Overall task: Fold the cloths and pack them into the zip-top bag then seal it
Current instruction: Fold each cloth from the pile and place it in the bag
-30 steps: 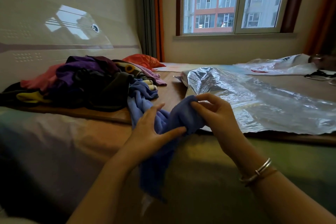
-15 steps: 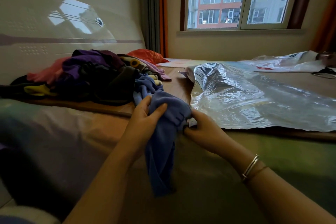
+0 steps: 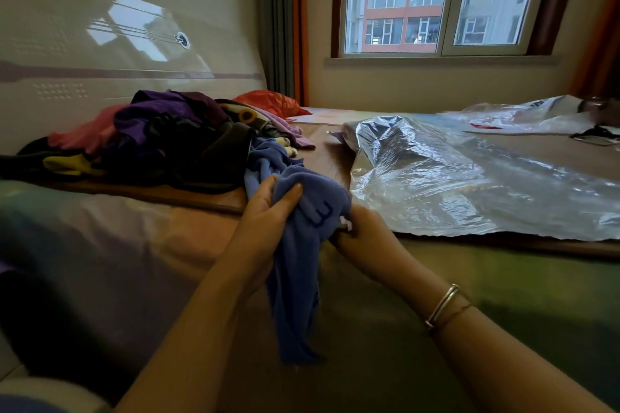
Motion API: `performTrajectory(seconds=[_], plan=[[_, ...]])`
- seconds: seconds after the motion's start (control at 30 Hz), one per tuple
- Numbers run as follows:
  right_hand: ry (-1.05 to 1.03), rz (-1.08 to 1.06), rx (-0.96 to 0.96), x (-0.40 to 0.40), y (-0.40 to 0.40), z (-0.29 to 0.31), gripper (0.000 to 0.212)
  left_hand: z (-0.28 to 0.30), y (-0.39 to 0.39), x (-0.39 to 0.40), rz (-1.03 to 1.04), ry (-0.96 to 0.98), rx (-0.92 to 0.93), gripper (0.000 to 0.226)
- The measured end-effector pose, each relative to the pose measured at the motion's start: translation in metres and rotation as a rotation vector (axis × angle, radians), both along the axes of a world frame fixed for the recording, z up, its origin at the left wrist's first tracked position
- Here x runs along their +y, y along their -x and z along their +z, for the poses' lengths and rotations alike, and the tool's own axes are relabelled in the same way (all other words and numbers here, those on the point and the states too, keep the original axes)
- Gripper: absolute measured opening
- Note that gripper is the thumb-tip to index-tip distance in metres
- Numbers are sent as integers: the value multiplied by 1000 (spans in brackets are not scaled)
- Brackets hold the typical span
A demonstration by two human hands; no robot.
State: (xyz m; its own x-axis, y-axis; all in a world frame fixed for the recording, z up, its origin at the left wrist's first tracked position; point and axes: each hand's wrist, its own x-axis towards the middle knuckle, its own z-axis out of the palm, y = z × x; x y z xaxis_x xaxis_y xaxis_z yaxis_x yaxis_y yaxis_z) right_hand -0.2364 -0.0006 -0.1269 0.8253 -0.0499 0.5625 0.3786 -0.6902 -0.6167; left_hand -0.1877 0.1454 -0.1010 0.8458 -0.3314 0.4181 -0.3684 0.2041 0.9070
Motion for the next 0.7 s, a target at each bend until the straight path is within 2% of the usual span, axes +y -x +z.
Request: performTrajectory(seconds=[0.1, 0.17, 0.33, 0.4, 0.47, 0.5, 0.53, 0.6, 0.63, 0.7], plan=[[-7, -79, -45, -8, -2, 5, 8, -1, -3, 8, 25, 69, -6, 17], [-39, -61, -83, -10, 1, 10, 15, -3, -10, 14, 100, 125, 9, 7], [-200, 32, -166, -15, 18, 31, 25, -4, -19, 22, 261, 164, 11, 13], [-221, 35, -169, -16, 21, 33, 25, -2, -17, 21, 211, 145, -6, 9], [-251, 60, -140, -16, 22, 32, 24, 1, -12, 20, 85, 112, -15, 39], [-264, 70, -118, -16, 23, 31, 24, 2, -8, 19, 15, 41, -55, 47], [-271, 77, -96, -16, 23, 30, 23, 1, -4, 18, -51, -67, -118, 44], [-279, 88, -57, -15, 25, 30, 22, -6, 0, 12, -162, -236, -172, 21], [-281, 94, -42, -13, 26, 31, 21, -8, 4, 9, -190, -242, -134, 15], [-258, 113, -7, -14, 30, 34, 16, -12, 3, 5, -177, -190, -79, 23]])
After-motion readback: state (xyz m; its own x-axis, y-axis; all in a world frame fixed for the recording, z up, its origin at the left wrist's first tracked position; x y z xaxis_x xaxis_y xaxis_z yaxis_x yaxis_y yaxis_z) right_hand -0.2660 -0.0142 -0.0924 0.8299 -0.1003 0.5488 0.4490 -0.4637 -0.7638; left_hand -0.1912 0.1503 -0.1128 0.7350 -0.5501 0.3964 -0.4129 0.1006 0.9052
